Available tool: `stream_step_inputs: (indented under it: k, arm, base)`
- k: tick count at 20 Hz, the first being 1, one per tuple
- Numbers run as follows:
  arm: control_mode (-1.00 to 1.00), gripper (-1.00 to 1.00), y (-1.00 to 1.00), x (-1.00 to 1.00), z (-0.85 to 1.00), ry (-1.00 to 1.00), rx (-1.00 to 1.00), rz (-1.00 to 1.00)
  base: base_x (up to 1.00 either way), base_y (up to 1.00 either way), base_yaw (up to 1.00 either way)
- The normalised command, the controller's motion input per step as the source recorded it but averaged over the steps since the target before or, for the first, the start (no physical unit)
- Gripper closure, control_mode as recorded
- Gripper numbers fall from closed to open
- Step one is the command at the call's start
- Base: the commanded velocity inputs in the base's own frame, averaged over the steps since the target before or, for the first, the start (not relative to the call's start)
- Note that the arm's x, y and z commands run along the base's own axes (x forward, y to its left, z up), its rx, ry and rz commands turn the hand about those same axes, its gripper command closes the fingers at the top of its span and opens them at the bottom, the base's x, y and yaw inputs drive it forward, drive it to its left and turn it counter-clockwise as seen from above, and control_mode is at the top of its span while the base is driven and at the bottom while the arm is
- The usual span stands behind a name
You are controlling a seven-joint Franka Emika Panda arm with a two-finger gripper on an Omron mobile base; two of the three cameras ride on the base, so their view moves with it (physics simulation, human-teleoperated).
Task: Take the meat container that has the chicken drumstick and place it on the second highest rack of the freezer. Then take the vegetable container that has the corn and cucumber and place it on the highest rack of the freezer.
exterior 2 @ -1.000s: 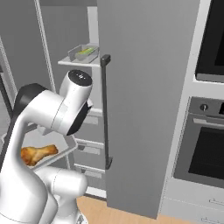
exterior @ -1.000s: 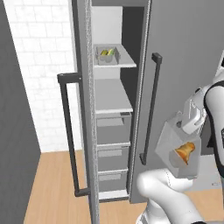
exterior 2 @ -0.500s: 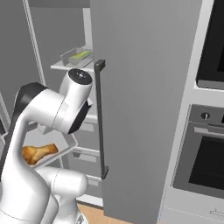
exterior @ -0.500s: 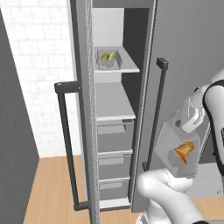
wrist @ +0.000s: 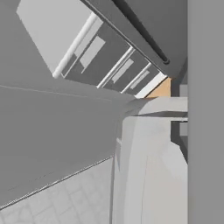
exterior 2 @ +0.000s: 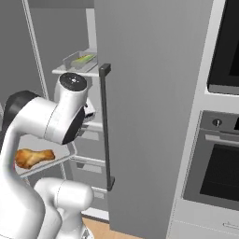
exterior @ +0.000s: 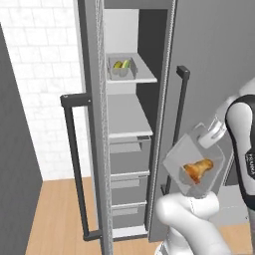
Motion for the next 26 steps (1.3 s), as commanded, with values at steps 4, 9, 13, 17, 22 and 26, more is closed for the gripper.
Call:
stream_step_inputs:
  k: [4, 9, 13, 17, 22, 26]
  arm:
    - [-1.0, 1.0, 0.01, 0.03, 0.07, 0.0, 0.27, -0.41]
    - [-1.0, 1.0, 0.0, 0.05, 0.07, 0.01, 0.49, -0.34]
    - [-1.0, 1.0, 0.08, 0.0, 0.0, 0.0, 0.49, -0.35]
    - [-1.0, 1.0, 0.42, 0.03, 0.0, 0.05, 0.35, -0.32]
    - [-1.0, 1.0, 0.34, 0.0, 0.0, 0.11, 0.34, -0.25]
    - [-1.0, 1.0, 0.05, -0.16, -0.13, 0.16, 0.16, -0.03]
  base:
    - [0.0, 0.0, 0.0]
    - [0.0, 0.0, 0.0]
    - [0.0, 0.0, 0.0]
    - [0.0, 0.0, 0.0]
    - [0.0, 0.0, 0.0]
    - [0.0, 0.0, 0.0]
